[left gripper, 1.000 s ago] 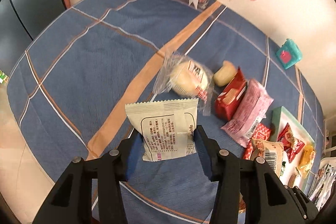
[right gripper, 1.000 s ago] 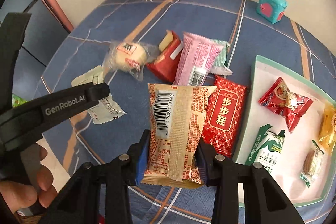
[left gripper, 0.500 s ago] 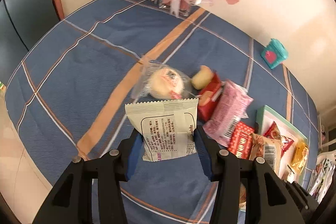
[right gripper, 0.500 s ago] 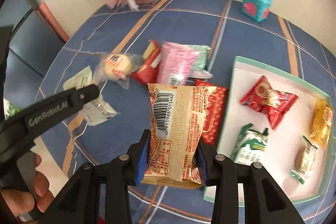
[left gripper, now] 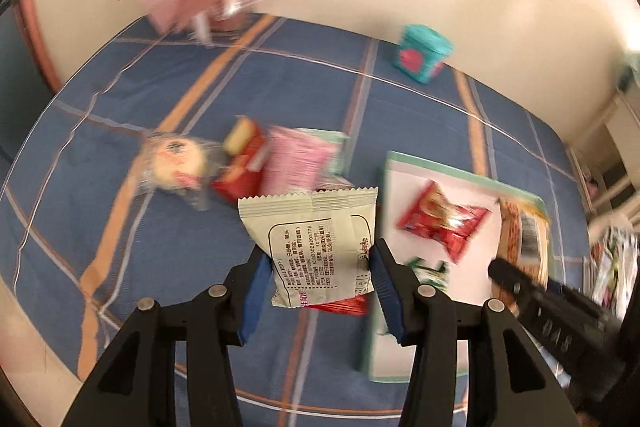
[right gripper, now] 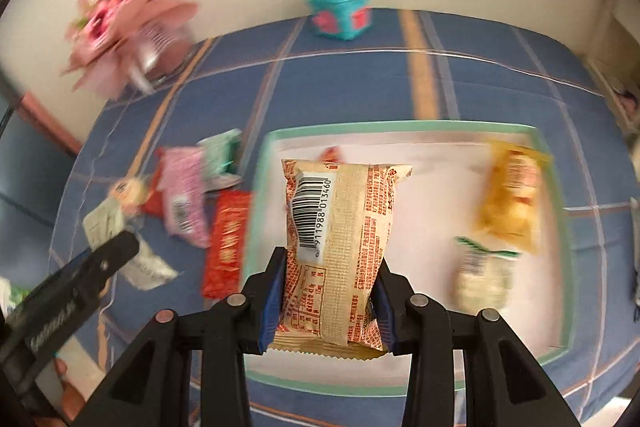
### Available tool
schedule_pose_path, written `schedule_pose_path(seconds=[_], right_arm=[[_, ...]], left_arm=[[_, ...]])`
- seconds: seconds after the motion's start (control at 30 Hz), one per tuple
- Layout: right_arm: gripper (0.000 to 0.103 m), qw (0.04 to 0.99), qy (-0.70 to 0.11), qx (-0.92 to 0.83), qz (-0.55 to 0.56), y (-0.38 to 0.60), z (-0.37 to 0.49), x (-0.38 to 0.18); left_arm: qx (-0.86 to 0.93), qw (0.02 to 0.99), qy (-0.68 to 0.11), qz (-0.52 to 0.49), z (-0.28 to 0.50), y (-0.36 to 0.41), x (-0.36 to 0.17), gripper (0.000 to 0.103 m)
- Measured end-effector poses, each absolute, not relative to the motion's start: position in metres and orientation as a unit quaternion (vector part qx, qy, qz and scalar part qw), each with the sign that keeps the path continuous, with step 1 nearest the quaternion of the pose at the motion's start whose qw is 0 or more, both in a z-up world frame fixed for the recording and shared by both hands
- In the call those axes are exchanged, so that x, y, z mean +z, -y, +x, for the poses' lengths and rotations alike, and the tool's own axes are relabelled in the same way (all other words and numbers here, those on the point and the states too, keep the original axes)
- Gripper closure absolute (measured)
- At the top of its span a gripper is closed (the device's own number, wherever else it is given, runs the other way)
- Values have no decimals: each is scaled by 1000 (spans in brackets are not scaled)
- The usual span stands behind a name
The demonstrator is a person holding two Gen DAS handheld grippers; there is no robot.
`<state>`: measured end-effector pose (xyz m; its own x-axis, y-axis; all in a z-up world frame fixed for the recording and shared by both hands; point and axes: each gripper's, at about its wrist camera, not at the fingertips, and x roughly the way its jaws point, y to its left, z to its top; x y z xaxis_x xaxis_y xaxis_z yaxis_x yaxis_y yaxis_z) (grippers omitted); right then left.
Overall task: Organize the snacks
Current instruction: 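Carry the white packet and tan bread pack over the white tray, then open the left tool to drop the white packet while the right tool releases the tan bread pack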
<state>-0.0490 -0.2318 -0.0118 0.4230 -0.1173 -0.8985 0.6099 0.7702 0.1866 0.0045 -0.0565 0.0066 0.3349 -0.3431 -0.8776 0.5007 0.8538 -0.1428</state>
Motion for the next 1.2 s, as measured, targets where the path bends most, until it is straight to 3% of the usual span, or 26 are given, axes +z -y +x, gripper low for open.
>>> schedule_pose_path(seconds=[0.5, 1.2], right_arm=[[61, 778, -451, -295, 323, 303, -107, -21], [61, 773, -444, -296, 343, 320, -104, -42]], left_arm=[[-355, 767, -524, 109, -42, 130, -2, 52], [-380, 730, -563, 78, -22, 187, -31, 51]])
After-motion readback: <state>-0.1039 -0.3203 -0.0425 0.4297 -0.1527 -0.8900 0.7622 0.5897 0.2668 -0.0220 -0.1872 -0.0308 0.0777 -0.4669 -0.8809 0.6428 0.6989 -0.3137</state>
